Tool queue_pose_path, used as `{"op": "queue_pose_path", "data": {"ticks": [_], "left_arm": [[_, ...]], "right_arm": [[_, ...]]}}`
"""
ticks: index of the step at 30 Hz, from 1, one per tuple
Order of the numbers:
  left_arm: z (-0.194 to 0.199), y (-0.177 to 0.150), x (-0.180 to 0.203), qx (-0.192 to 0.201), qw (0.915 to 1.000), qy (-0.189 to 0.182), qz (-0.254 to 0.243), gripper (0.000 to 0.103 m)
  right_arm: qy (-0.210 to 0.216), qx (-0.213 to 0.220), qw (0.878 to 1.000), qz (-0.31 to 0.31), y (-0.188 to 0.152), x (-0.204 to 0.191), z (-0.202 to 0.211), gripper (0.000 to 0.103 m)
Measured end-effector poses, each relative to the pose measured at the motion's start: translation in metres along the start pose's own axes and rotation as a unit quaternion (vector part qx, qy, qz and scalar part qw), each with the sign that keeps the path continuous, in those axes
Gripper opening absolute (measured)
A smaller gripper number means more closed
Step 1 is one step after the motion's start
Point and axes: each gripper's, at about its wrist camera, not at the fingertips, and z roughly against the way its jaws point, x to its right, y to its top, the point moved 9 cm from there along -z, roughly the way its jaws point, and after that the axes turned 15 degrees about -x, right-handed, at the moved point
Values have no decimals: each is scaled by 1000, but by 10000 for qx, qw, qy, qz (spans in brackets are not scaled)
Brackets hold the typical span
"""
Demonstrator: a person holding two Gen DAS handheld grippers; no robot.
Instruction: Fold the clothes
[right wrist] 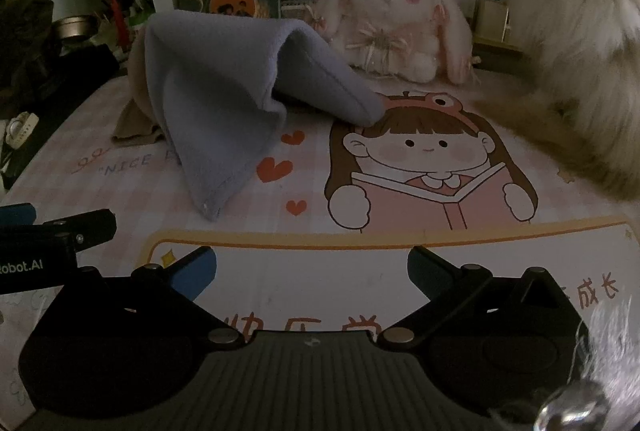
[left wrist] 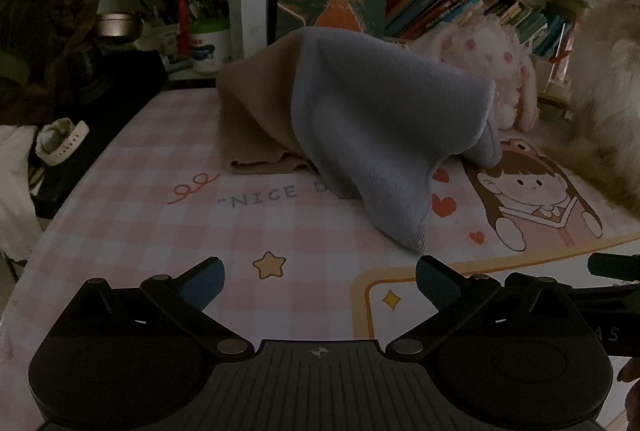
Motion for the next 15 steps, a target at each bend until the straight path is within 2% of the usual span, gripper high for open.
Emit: {"op": "queue_pose_path", "data": {"ticks": [10, 15], "left_arm": [[-3, -1, 10, -45, 10000, -54, -66, 103], [-6, 5, 23, 41, 9993, 157, -334, 102]], "right_arm": [[153, -95, 9998, -73, -3, 11, -5, 103], [381, -166, 9987, -280, -3, 24, -8, 103]]}}
